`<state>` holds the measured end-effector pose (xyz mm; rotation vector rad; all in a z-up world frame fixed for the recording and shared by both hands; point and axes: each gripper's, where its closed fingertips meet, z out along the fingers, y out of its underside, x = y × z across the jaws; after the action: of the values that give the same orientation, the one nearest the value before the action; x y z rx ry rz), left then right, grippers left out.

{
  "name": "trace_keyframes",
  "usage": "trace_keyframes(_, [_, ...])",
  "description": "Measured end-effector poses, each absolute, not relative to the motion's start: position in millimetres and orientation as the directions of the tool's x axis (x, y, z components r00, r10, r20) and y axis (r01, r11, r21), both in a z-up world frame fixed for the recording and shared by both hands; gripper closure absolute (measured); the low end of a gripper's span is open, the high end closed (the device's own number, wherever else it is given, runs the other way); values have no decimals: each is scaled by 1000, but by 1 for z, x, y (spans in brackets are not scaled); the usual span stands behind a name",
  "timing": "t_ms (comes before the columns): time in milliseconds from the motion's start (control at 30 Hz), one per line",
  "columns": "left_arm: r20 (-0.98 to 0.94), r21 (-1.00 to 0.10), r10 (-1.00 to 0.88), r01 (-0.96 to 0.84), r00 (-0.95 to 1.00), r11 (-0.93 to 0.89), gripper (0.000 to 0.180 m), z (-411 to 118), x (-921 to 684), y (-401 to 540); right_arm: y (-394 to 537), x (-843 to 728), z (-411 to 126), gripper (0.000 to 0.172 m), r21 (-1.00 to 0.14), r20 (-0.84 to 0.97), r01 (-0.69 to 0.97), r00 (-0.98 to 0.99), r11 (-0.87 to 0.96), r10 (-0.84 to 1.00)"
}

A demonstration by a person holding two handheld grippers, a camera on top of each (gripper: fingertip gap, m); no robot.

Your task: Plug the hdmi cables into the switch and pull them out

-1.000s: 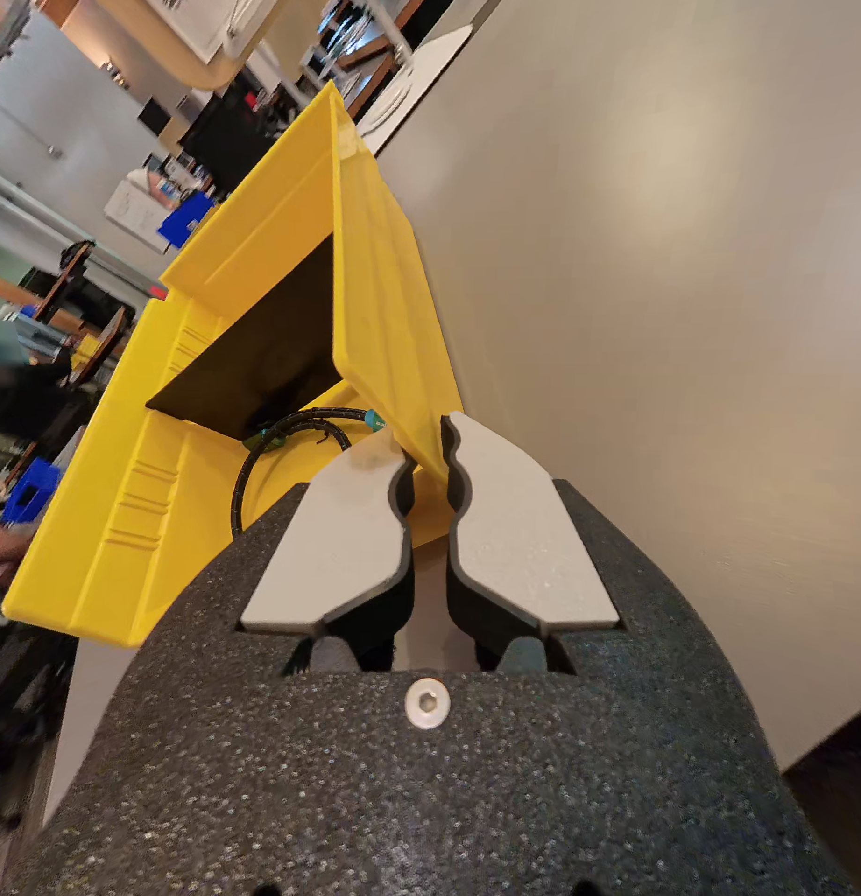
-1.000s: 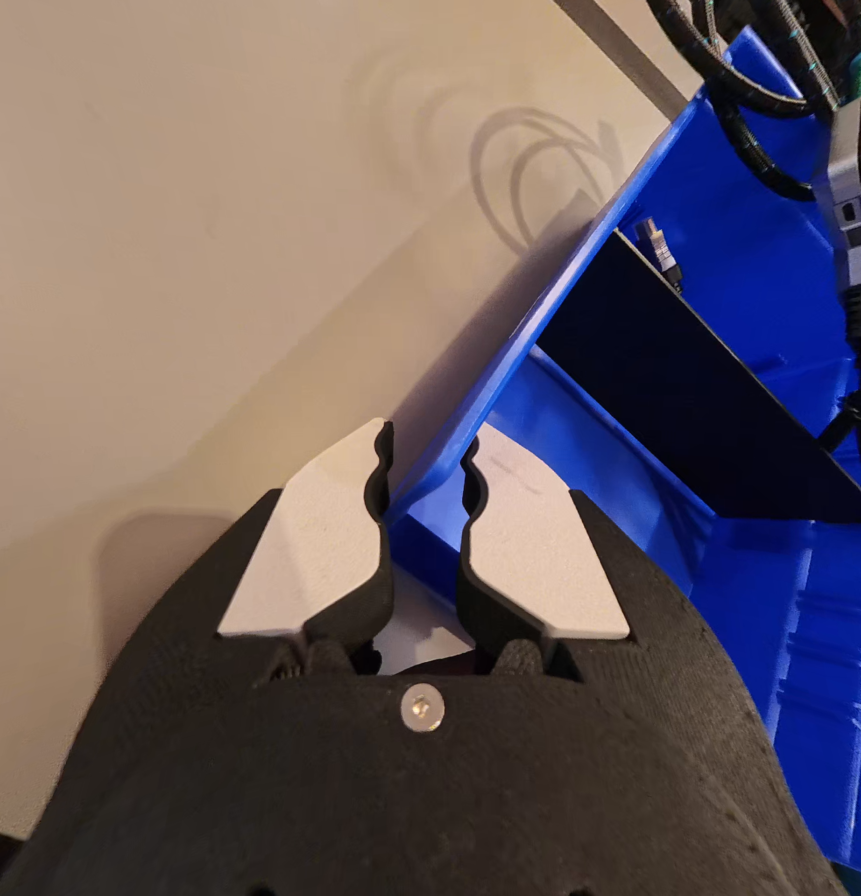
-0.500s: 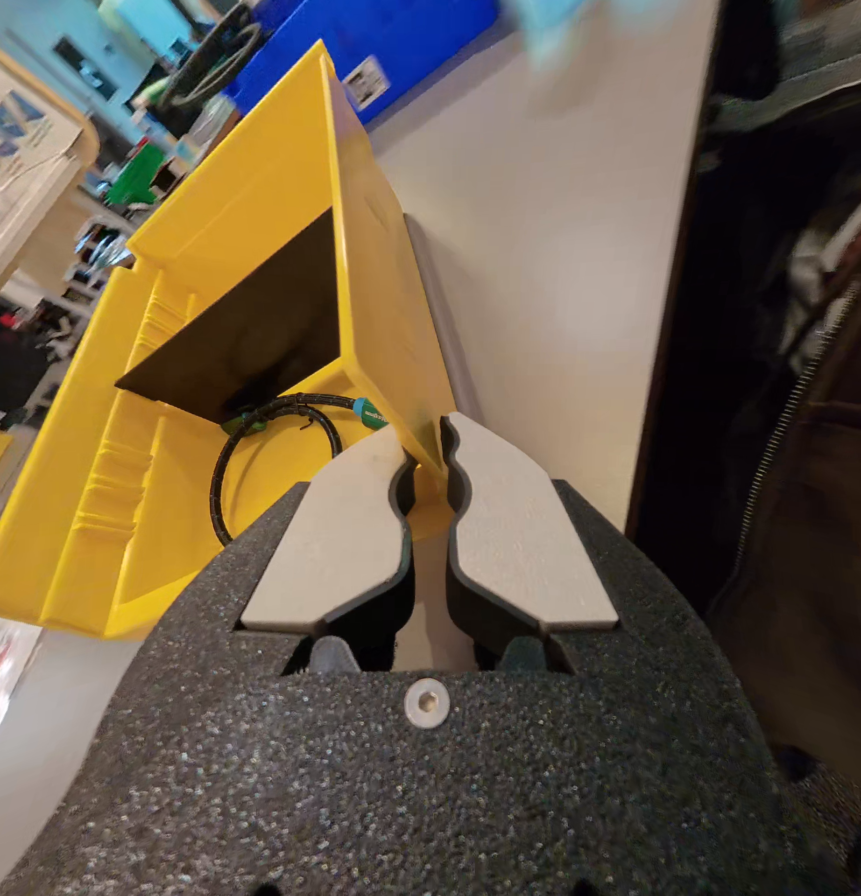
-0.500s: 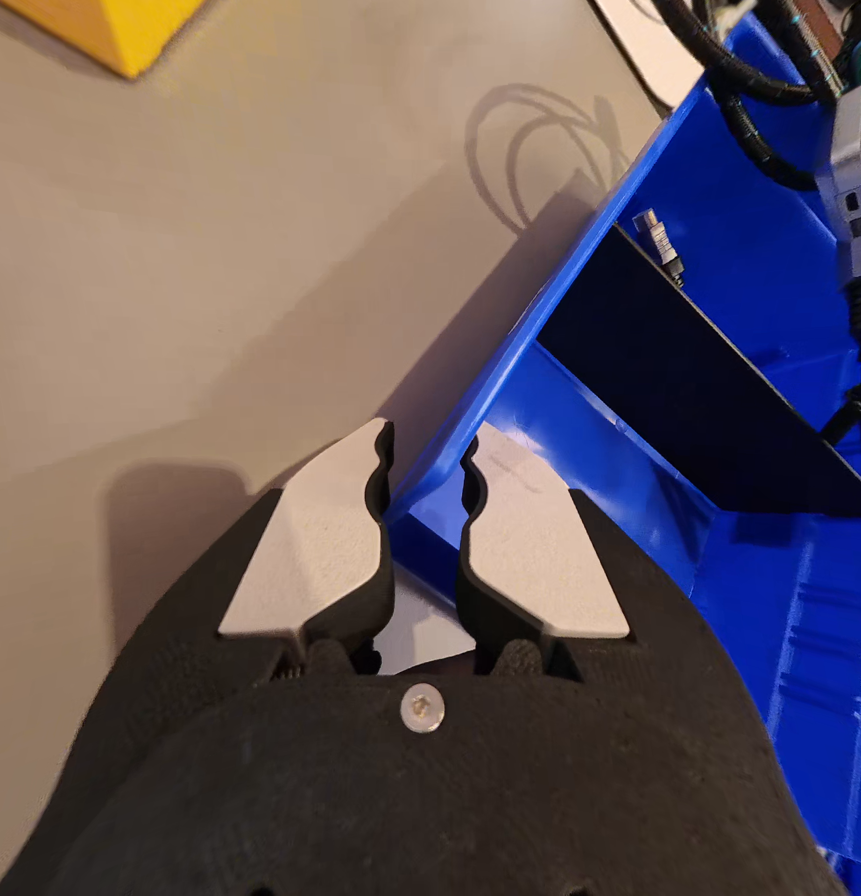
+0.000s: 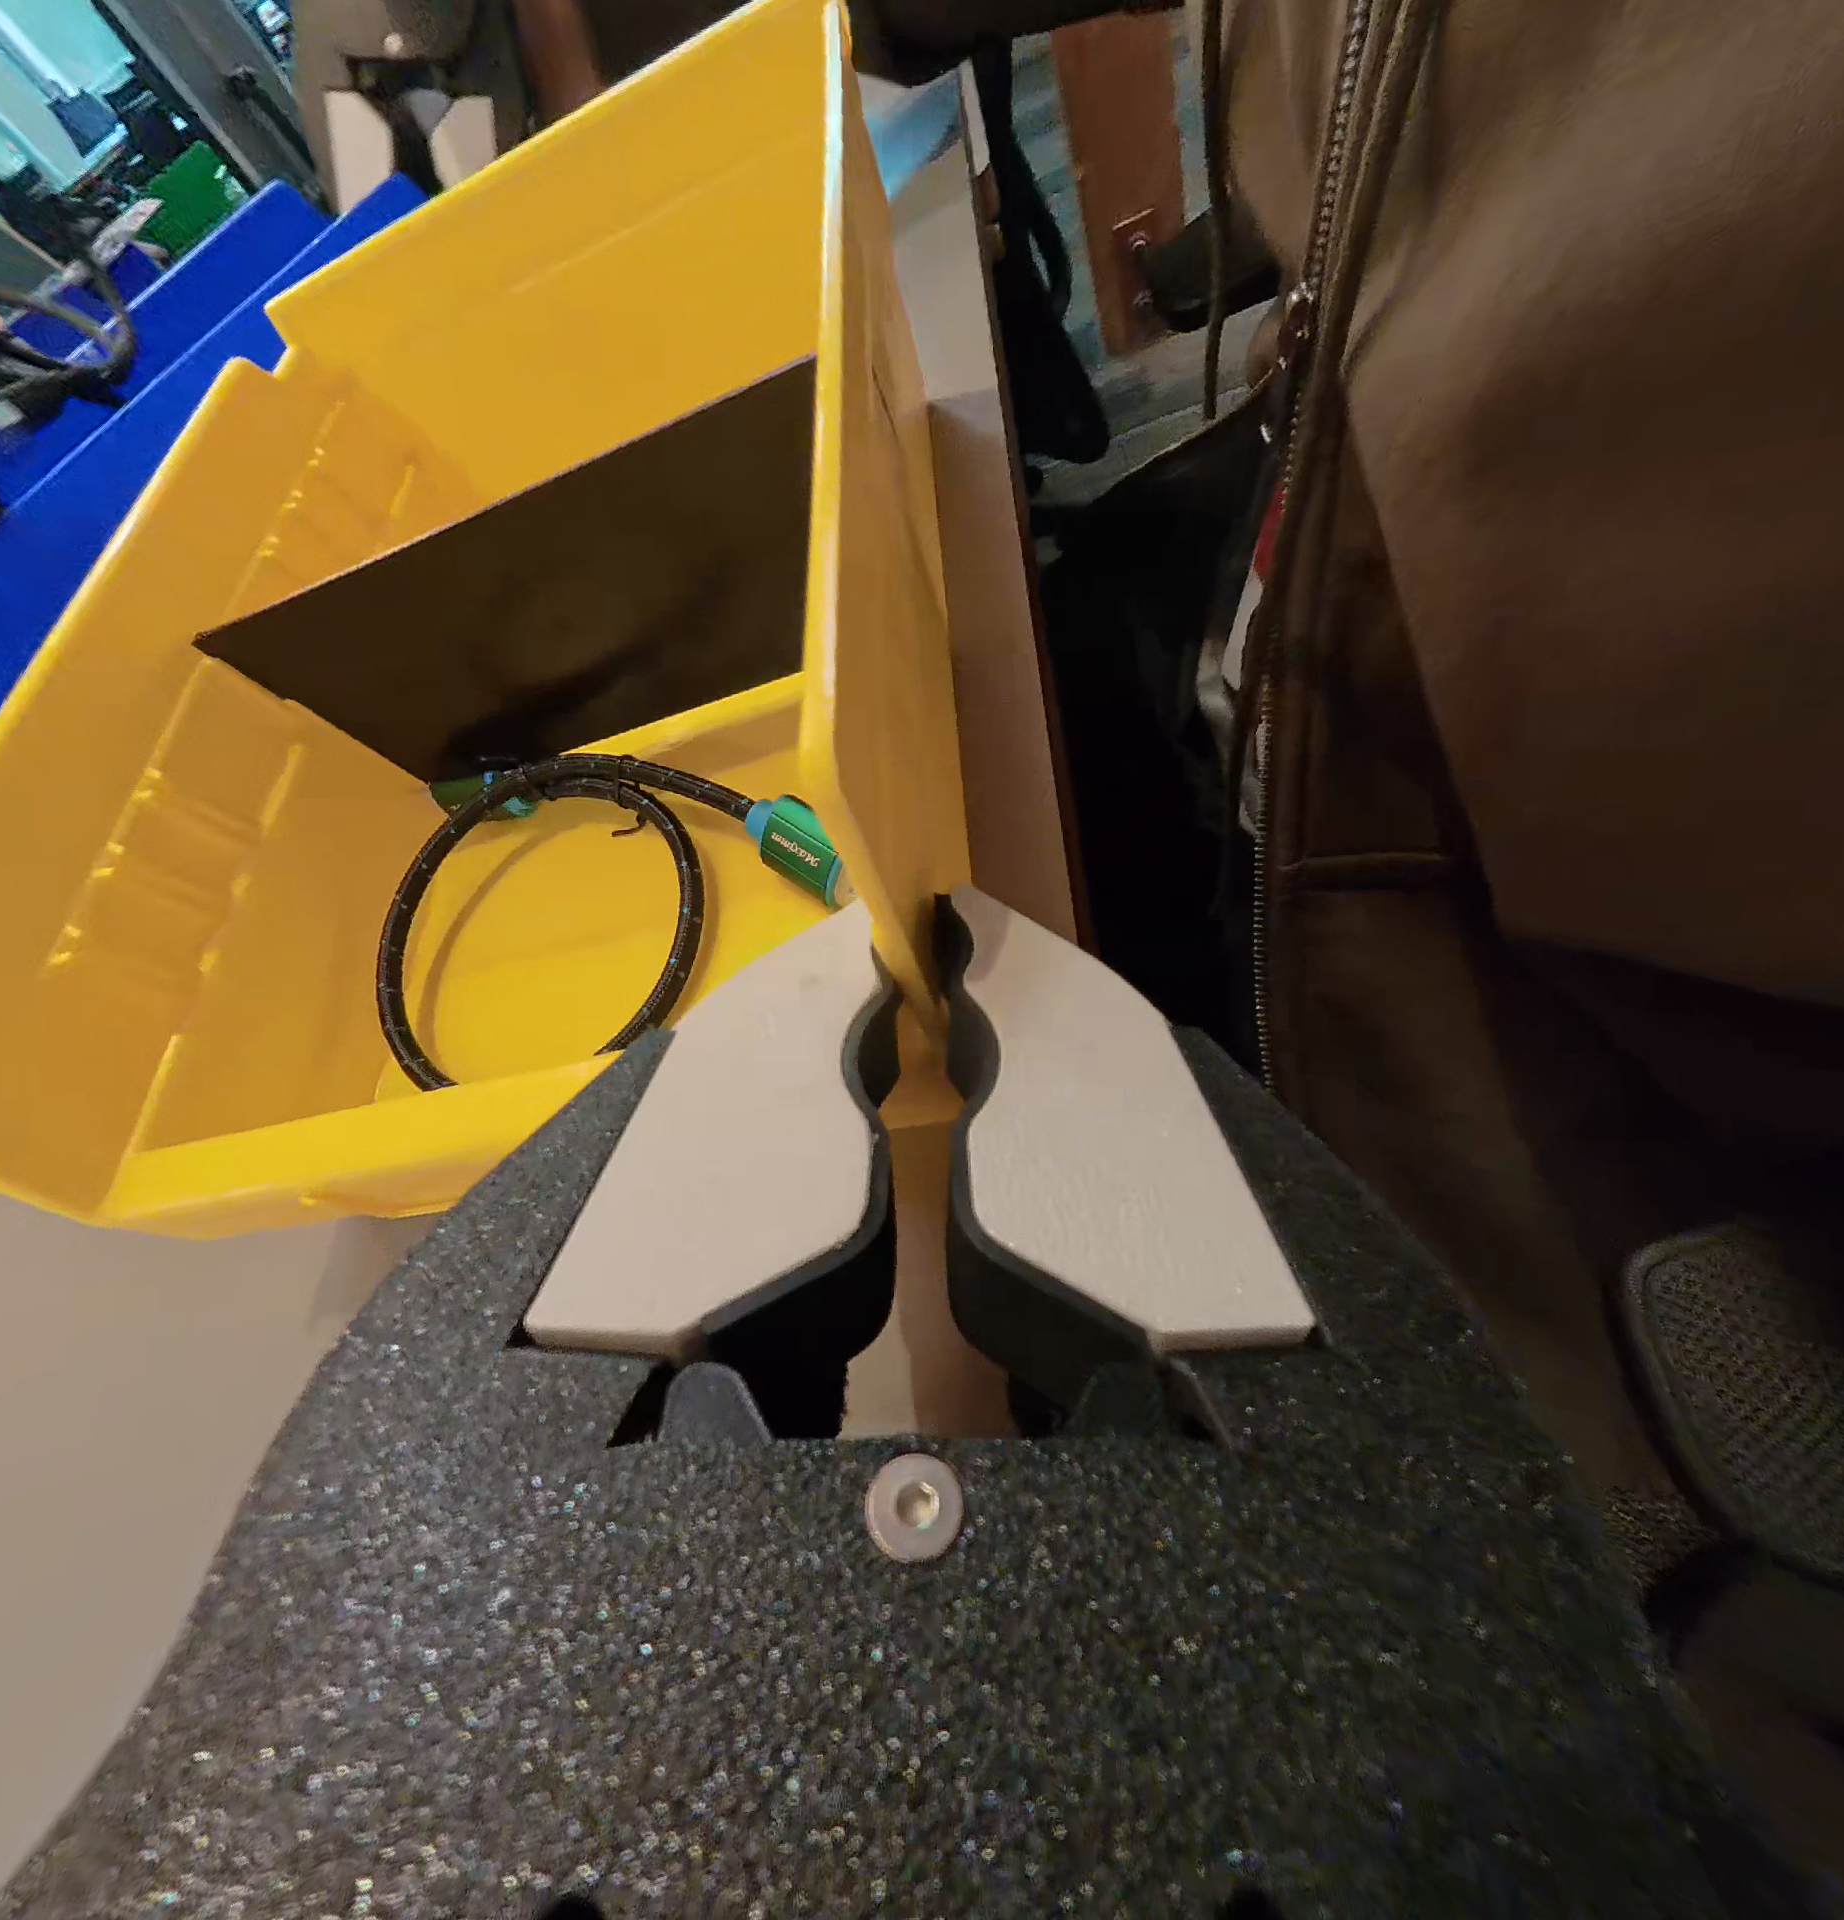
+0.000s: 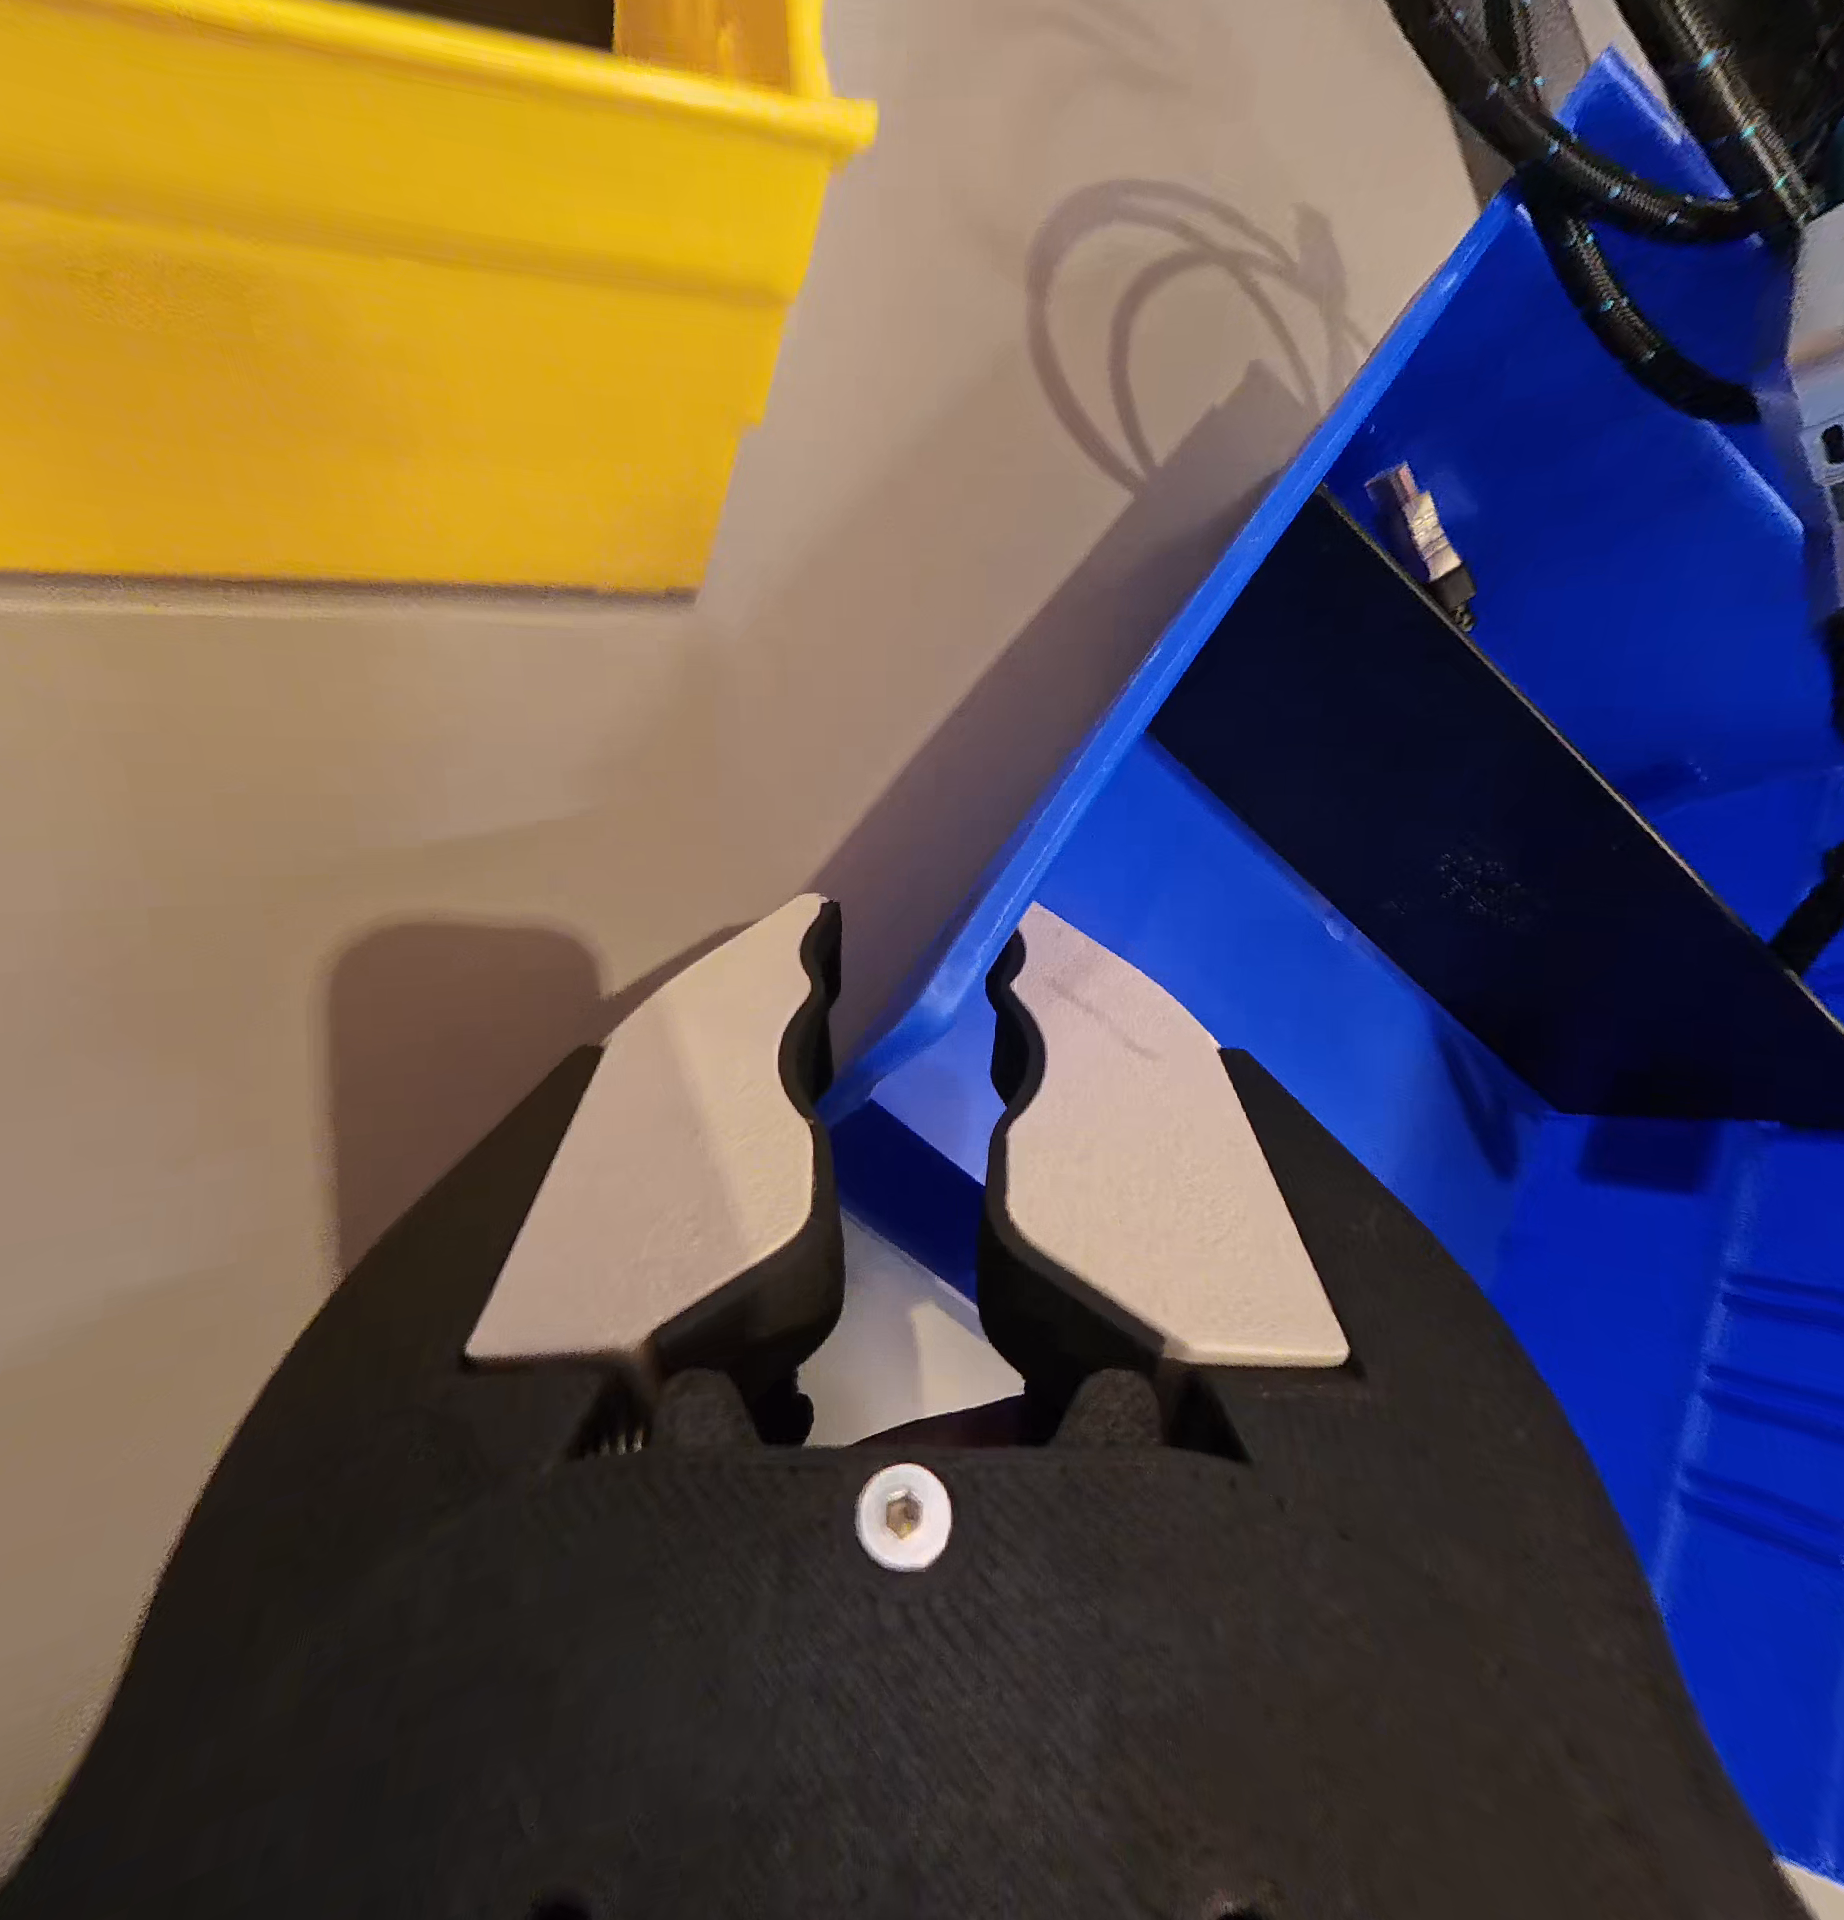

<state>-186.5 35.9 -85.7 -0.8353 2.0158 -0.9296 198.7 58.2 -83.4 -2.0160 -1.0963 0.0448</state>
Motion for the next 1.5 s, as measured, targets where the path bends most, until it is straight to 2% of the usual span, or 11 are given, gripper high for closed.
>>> trace_keyframes(300, [-312, -828, -749, -220, -585, 516, 177, -85, -165, 27, 101, 167, -84, 145, -668, 326, 737, 409, -99, 852])
trace_keyframes(500, [-287, -835, -745, -224, -602, 502, 177, -85, -150, 20, 122, 155, -84, 148, -658, 326, 750, 361, -65, 874])
trace_keyframes(633, [-276, -853, -754, -210, -596, 478, 176, -81, -150, 15, 130, 161, -71, 129, -748, 283, 655, 465, -110, 839])
trace_keyframes(767, [-218, -927, -782, -127, -583, 353, 161, -48, -161, 9, 126, 185, -41, 124, -853, 255, 510, 588, -107, 768])
trace_keyframes(867, [-219, -944, -801, -86, -557, 318, 157, -23, -170, 16, 117, 216, -13, 128, -891, 274, 441, 706, -103, 652])
trace_keyframes(967, [-257, -937, -852, -96, -457, 335, 156, 0, -162, 40, 101, 246, 9, 133, -891, 262, 403, 834, -210, 485])
trace_keyframes(1067, [-330, -885, -913, -259, -239, 387, 150, 14, -131, 91, 65, 240, 6, 135, -826, 155, 321, 920, -463, 361])
trace_keyframes(1133, [-387, -812, -911, -416, -143, 410, 148, 20, -105, 123, 36, 214, -5, 128, -741, 58, 260, 943, -619, 328])
trace_keyframes(1233, [-493, -682, -862, -561, -121, 469, 142, 34, -52, 157, 10, 167, -6, 124, -706, -45, 196, 947, -681, 319])
trace_keyframes(1367, [-562, -514, -781, -623, -274, 589, 142, 38, 33, 177, -10, 135, -17, 113, -662, -79, 176, 950, -728, 302])
trace_keyframes(1500, [-493, -304, -739, -705, -459, 640, 152, -1, 89, 188, -17, 121, -42, 107, -601, -128, 152, 951, -785, 283])
